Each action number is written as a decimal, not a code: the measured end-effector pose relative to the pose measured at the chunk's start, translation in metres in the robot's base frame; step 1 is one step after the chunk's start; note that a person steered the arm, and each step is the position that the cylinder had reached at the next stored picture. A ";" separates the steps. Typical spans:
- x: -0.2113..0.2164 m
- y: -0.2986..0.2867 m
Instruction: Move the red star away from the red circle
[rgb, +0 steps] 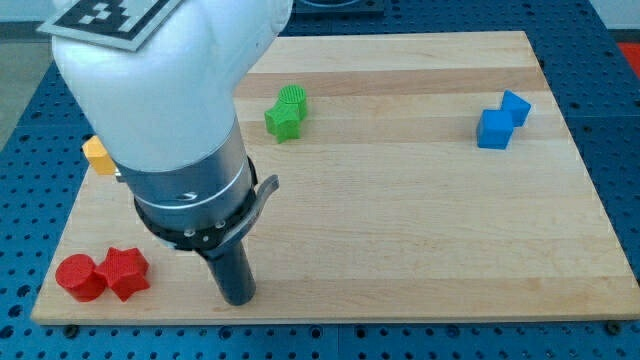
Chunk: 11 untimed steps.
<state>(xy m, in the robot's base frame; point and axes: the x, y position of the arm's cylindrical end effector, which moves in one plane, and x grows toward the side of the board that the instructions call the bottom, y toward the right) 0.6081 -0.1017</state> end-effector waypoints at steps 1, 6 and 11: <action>0.010 -0.016; -0.001 -0.109; -0.115 -0.063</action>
